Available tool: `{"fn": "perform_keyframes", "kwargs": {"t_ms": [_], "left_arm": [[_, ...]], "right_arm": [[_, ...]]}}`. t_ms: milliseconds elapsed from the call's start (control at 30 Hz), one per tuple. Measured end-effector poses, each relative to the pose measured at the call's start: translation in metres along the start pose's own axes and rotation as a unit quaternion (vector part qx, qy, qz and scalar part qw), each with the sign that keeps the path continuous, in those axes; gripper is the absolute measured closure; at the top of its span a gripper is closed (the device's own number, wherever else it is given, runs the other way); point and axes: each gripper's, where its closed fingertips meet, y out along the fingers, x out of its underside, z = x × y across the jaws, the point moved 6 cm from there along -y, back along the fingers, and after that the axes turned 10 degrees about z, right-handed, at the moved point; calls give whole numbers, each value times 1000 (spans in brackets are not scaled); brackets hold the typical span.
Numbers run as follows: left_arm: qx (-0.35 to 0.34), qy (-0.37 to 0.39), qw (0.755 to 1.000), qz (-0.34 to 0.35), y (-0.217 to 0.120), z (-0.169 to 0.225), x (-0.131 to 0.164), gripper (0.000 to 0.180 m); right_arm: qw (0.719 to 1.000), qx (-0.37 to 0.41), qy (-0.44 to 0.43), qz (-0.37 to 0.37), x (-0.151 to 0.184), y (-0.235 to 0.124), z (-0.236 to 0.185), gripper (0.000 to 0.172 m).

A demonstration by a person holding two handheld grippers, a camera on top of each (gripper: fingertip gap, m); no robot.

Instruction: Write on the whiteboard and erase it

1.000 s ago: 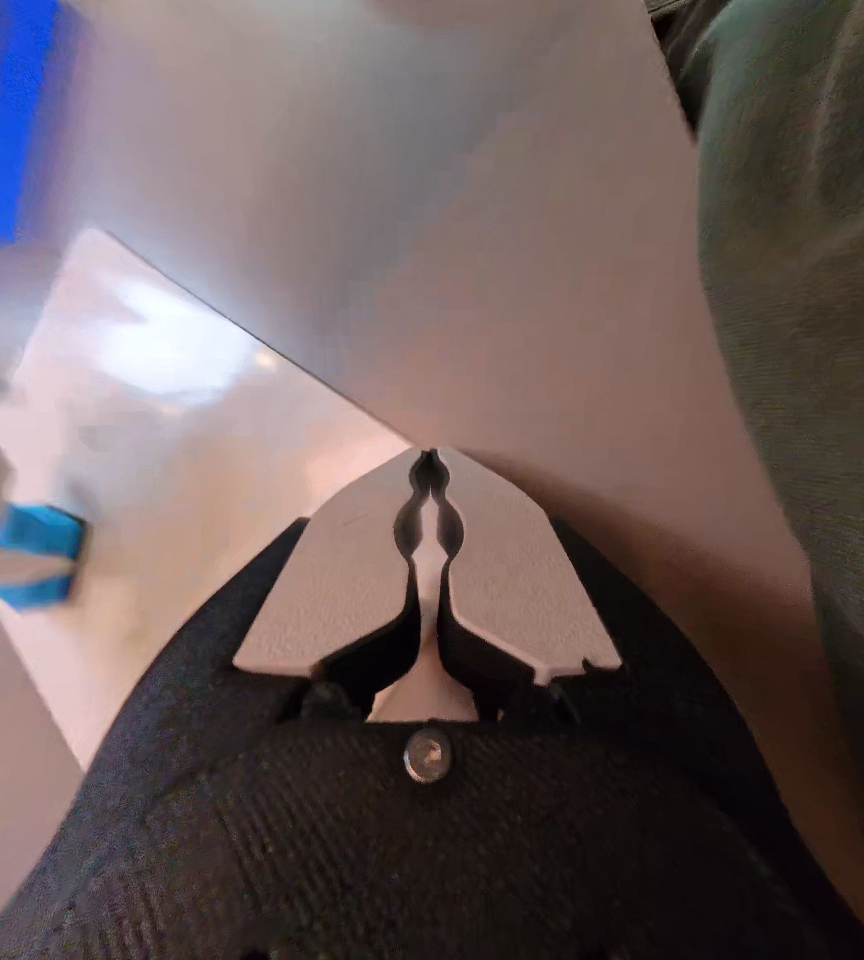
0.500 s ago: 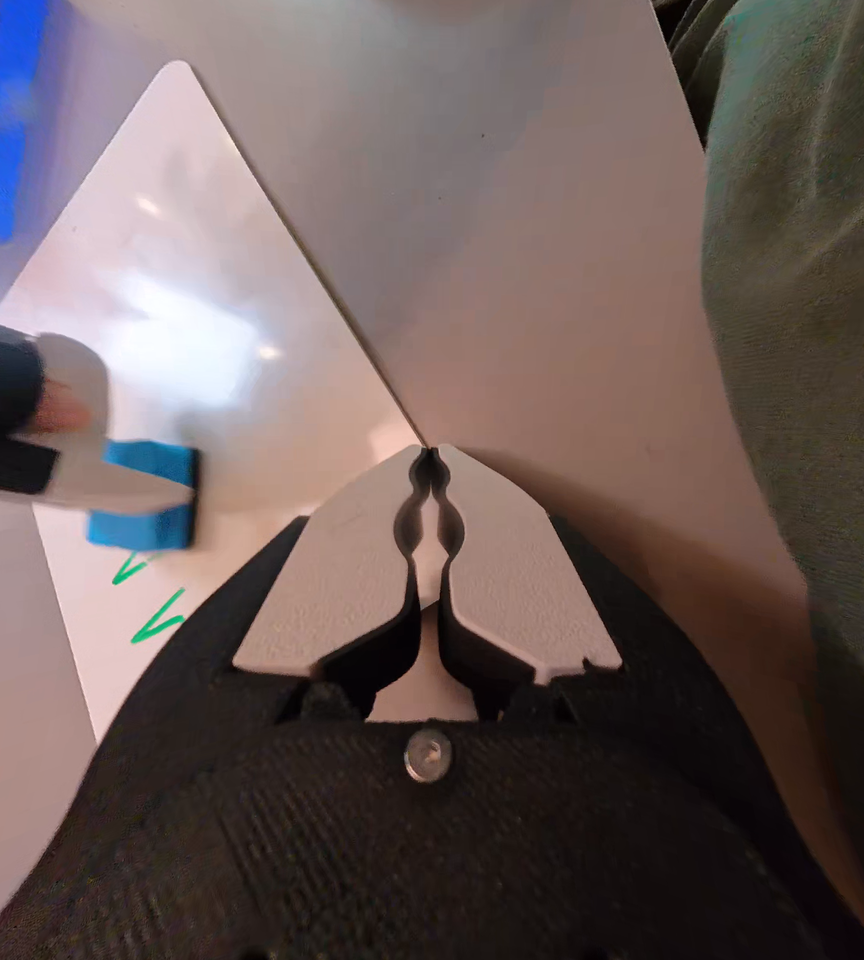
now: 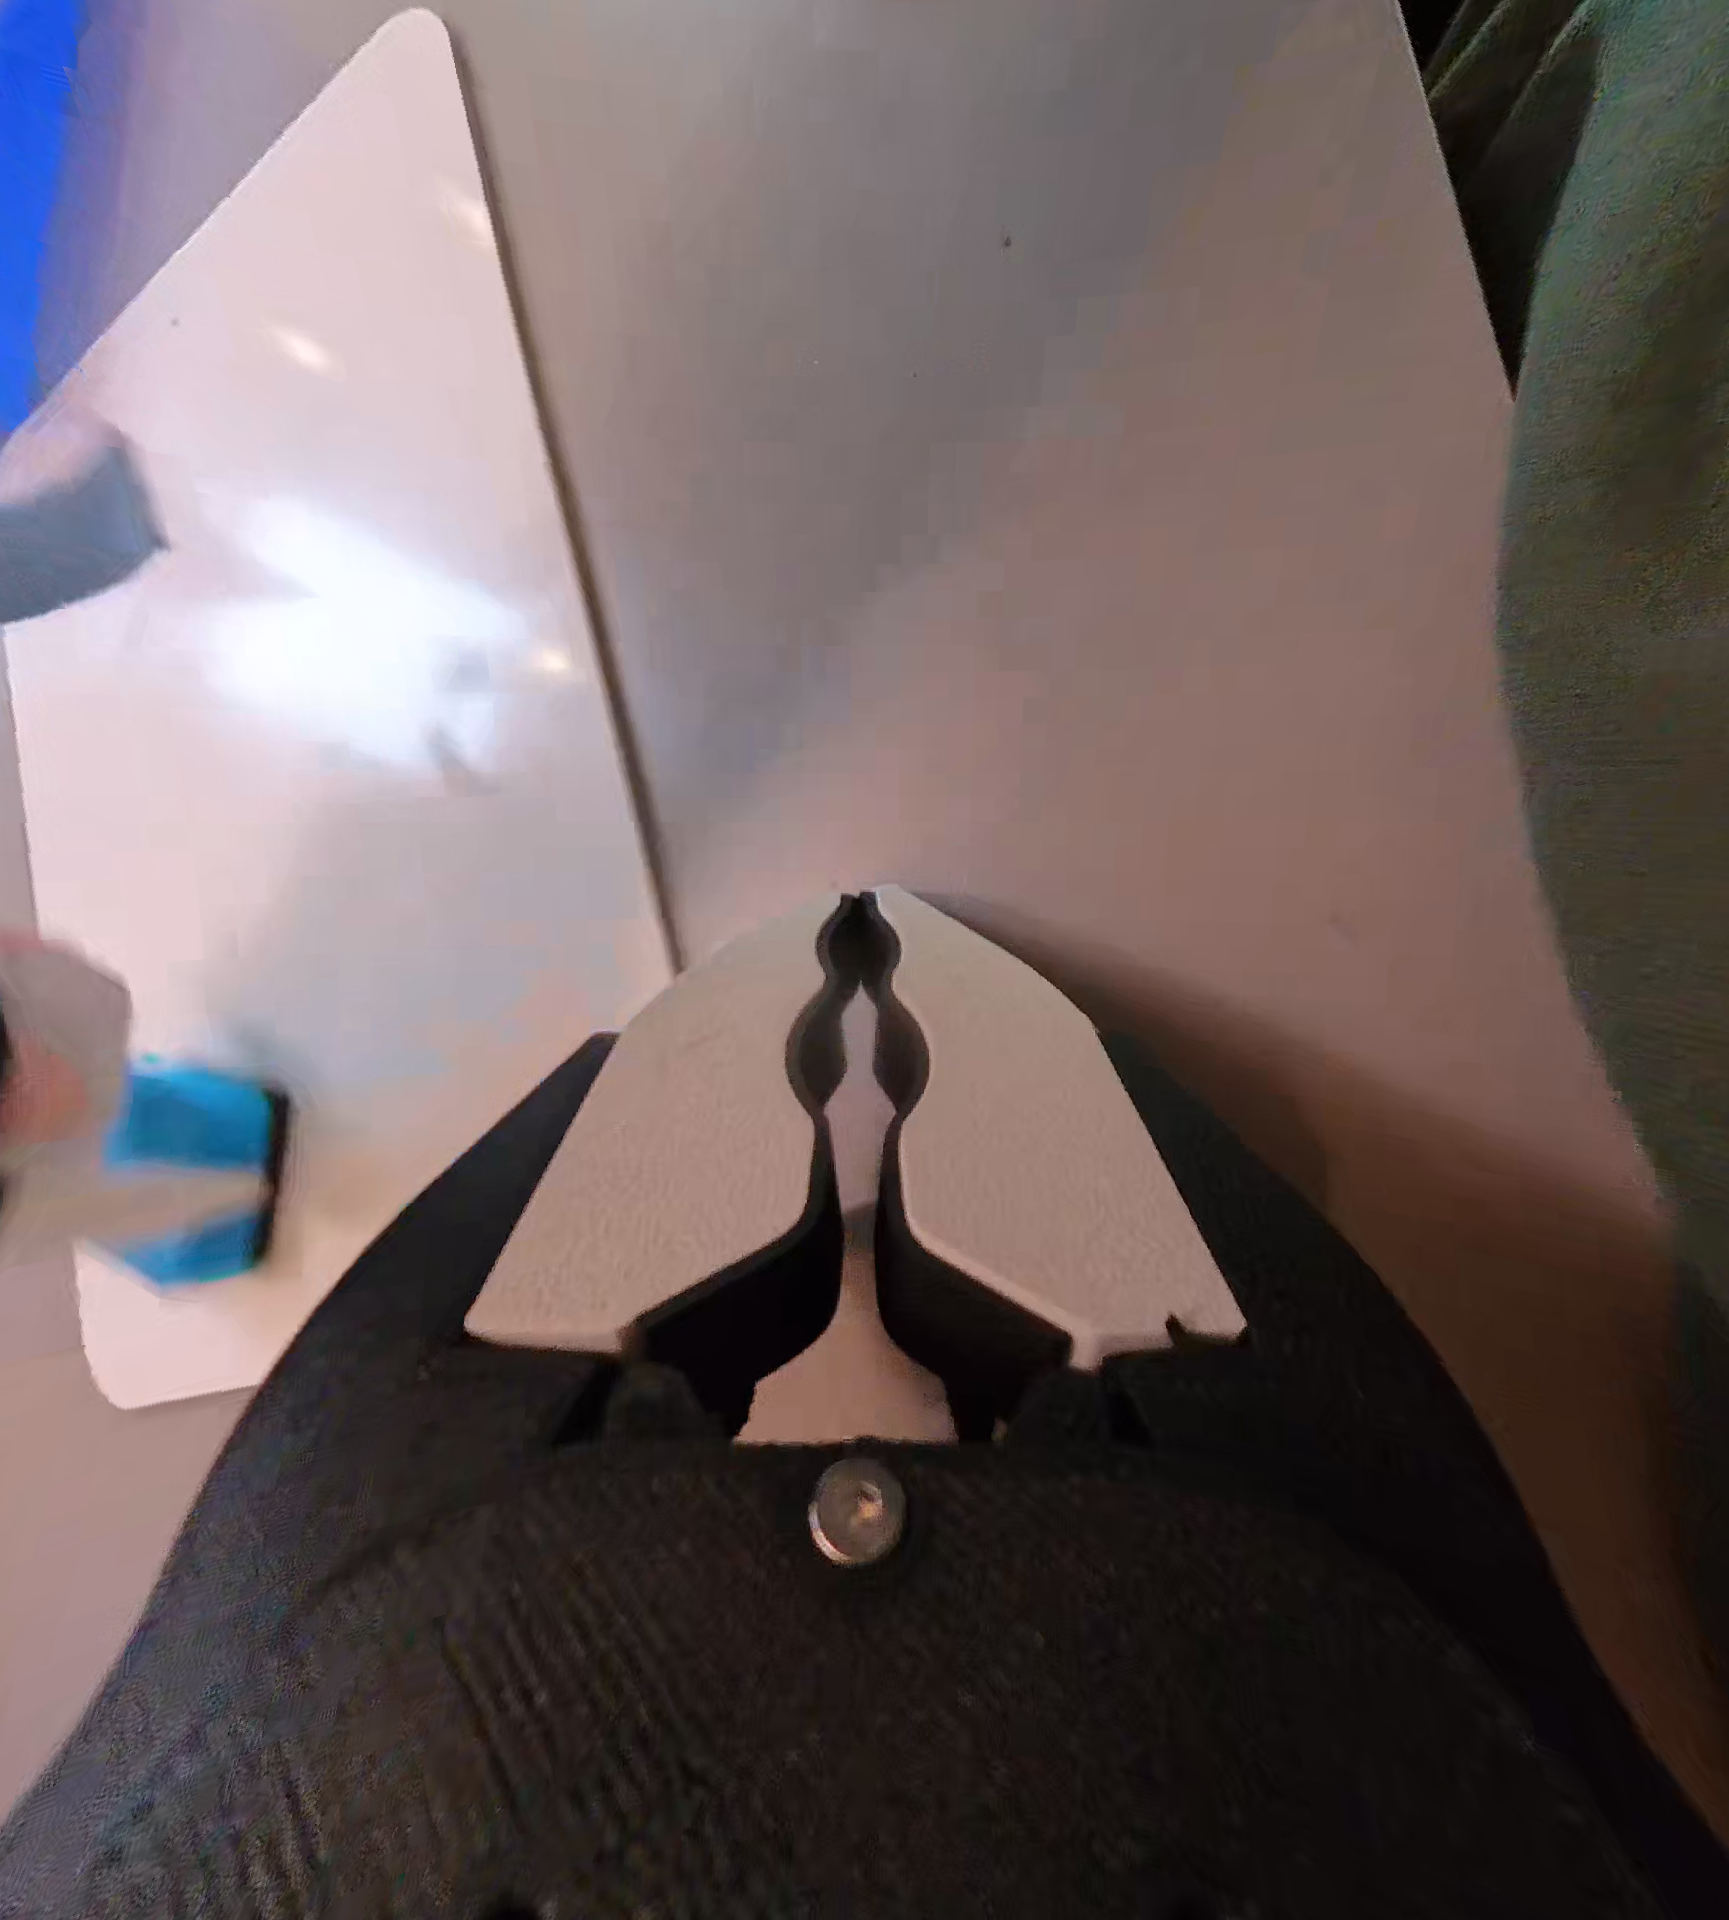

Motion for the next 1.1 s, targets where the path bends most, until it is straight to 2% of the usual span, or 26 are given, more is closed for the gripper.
{"fn": "perform_keyframes", "kwargs": {"t_ms": [33, 67, 133, 167, 233, 300, 367, 400, 433, 500, 533, 600, 667, 733, 767, 833, 900, 933, 967, 1000, 1067, 1100], "left_arm": [[-3, 5, 1000, 0, 0, 0, 0, 180], [-4, 10, 1000, 2, 0, 1, 0, 180], [11, -1, 1000, 21, 1, 1, -1, 180], [10, -3, 1000, 17, 2, 1, -2, 179], [4, 5, 1000, 12, 2, 2, -2, 180], [-10, 8, 1000, 10, -1, -3, 3, 180], [-12, -39, 998, 54, -9, -13, 3, 180], [-10, -71, 995, 74, -14, -22, 1, 180], [-16, -80, 994, 67, -16, -31, 3, 180], [-18, -52, 998, -31, -9, -34, 25, 177], [-21, -54, 998, 2, -6, -33, 21, 180], [-16, -43, 999, -6, -4, -28, 16, 180], [-27, -22, 999, -4, -1, -26, 13, 180], [-26, -29, 999, -4, 0, -27, 12, 180], [-32, -25, 999, -3, 0, -28, 13, 180], [-43, -17, 999, -7, 0, -29, 15, 180], [-40, -23, 999, -3, 0, -28, 14, 180], [-43, -20, 999, -5, 0, -28, 13, 180], [-51, -14, 999, -9, 0, -27, 13, 180], [-55, -9, 998, -11, 0, -27, 13, 180], [-57, -10, 998, -9, 0, -26, 13, 180], [-56, -12, 998, -7, 0, -26, 13, 179]], "right_arm": [[1000, -1, 29, -10, 17, -8, 11, 121], [1000, -8, 13, -18, 27, -12, 0, 121], [995, -59, -77, -18, 15, -6, -54, 121], [991, -62, -116, -13, -1, 2, -65, 120], [997, -30, -77, -3, -20, 10, -36, 120], [1000, -14, 9, 14, -10, 3, 6, 120], [998, -39, 45, 27, 9, -4, 8, 120], [999, -46, 22, 21, 14, -5, -2, 120], [998, -54, -9, 0, 15, -7, -16, 120], [995, -79, -66, -17, 6, -4, -48, 120], [992, -78, -99, -18, -5, 1, -61, 120], [988, -58, -140, -12, -29, 13, -70, 120], [995, -12, -99, 0, -44, 19, -33, 120], [999, 20, -9, -23, -28, 10, 22, 120], [999, 13, 27, -31, -15, 5, 32, 120], [999, -3, -3, -35, -9, 1, 6, 120], [996, -28, -84, -21, -32, 12, -44, 120], [993, -33, -109, -14, -42, 17, -56, 120], [994, -42, -101, -10, -46, 19, -53, 120], [998, -20, -59, -6, -44, 17, -30, 120], [998, 40, 45, -18, -13, 2, 29, 120], [996, 37, 83, -22, 2, -5, 38, 120]]}}
